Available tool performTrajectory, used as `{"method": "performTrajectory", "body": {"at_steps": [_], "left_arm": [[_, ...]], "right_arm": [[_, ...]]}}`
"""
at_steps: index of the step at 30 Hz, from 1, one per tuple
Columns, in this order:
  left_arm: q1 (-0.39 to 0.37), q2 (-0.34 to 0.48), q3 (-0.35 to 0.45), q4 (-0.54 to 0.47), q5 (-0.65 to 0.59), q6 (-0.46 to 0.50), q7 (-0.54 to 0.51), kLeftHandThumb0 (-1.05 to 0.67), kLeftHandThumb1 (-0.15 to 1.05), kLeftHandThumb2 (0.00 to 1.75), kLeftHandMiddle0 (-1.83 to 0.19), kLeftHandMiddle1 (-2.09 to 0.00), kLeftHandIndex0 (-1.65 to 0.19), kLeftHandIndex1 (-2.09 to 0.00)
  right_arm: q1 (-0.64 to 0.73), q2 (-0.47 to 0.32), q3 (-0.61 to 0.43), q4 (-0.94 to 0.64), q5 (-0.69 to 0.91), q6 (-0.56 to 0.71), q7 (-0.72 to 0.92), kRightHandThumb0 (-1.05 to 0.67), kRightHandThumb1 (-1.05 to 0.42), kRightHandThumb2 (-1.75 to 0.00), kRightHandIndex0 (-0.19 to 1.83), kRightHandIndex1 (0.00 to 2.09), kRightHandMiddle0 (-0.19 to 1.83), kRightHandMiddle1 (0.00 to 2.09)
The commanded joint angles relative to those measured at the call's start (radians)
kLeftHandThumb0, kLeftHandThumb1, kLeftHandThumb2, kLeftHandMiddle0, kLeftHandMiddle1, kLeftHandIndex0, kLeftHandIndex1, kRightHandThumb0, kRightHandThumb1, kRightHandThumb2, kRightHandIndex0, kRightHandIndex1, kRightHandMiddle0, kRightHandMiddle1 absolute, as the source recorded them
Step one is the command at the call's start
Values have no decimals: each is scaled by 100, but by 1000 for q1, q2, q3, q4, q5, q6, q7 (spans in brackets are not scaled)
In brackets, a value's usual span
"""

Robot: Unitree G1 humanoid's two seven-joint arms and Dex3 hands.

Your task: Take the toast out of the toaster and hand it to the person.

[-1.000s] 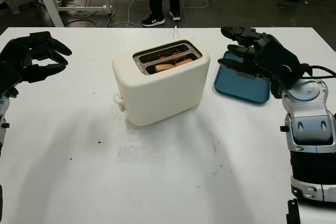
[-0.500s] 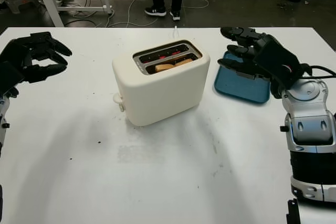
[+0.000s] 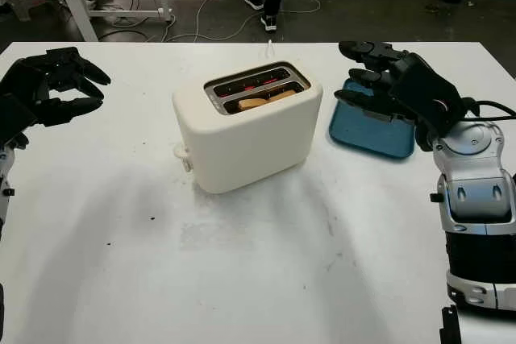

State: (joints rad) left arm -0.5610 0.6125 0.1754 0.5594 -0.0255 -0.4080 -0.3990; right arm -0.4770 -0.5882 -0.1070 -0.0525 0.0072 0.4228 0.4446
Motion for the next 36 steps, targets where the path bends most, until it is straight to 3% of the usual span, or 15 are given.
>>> {"method": "performTrajectory", "body": {"at_steps": [1,36], "left_arm": [[10,8,-2,-8,7,2,4,-105,85,0,-55,-127,-63,-108],[12,7,2,-1,-1,-16,-4,-105,84,0,-52,-126,-61,-107]], "right_arm": [[-3,-3,3,-7,-5,-3,-9,-30,-92,-15,37,2,35,1],[3,8,4,3,-17,-16,-21,-32,-92,-15,37,1,37,1]]}}
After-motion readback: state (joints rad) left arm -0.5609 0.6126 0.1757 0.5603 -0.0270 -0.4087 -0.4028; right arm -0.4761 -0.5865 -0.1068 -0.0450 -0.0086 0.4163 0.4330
